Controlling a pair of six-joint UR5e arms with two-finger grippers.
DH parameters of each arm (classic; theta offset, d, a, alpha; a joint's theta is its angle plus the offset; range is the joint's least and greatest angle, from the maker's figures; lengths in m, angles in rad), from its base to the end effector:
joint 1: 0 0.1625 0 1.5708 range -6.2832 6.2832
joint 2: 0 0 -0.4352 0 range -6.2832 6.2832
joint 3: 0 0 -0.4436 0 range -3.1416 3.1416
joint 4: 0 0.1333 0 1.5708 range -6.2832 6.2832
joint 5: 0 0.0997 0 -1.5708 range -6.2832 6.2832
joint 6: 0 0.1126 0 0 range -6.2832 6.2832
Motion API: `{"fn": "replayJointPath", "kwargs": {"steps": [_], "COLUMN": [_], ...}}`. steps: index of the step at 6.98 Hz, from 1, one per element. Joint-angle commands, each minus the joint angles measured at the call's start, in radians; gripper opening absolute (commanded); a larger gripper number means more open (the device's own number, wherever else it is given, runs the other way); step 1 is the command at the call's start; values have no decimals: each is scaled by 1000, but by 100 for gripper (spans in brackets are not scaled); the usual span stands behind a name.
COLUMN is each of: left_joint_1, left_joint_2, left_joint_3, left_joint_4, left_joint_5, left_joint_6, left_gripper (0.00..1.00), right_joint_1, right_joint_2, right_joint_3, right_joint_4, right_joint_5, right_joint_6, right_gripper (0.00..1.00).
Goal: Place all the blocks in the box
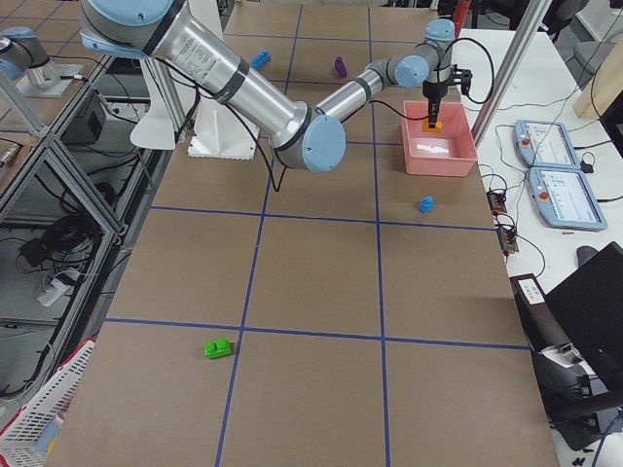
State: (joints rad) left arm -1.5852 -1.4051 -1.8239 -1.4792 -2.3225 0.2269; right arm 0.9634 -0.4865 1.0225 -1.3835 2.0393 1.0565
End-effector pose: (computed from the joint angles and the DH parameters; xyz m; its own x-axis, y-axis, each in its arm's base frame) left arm -0.0632 -0.4686 0.6357 0.7149 0.2119 -0.6663 -0.1503 0.9773 0.1495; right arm -0.4501 -0.7921 0.1487 0.6490 0.1647 0.7427 -0.2789 0.9598 0.0309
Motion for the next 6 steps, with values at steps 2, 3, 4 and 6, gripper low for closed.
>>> {"fn": "replayJointPath", "kwargs": {"steps": [2, 3, 4, 6], "left_joint_1": [1, 1, 1, 1], "left_joint_2": [0, 0, 0, 0], "left_joint_3": [-1, -1, -1, -1], "left_joint_4": [-1, -1, -1, -1], "left_joint_5": [-2, 0, 0, -2], "left_joint_6": [0, 0, 0, 0], "left_gripper": [100, 100, 100, 100], "right_joint_1": [-32, -38, -40, -48], "right_joint_2": [124, 124, 121, 120], "right_joint_3": [-323, -323, -323, -323], "right_joint_4": [222, 224, 224, 224], "right_joint_5": [-54, -54, -56, -82], "right_joint_6": [0, 0, 0, -1], "right_gripper": [0, 0, 61, 100]}}
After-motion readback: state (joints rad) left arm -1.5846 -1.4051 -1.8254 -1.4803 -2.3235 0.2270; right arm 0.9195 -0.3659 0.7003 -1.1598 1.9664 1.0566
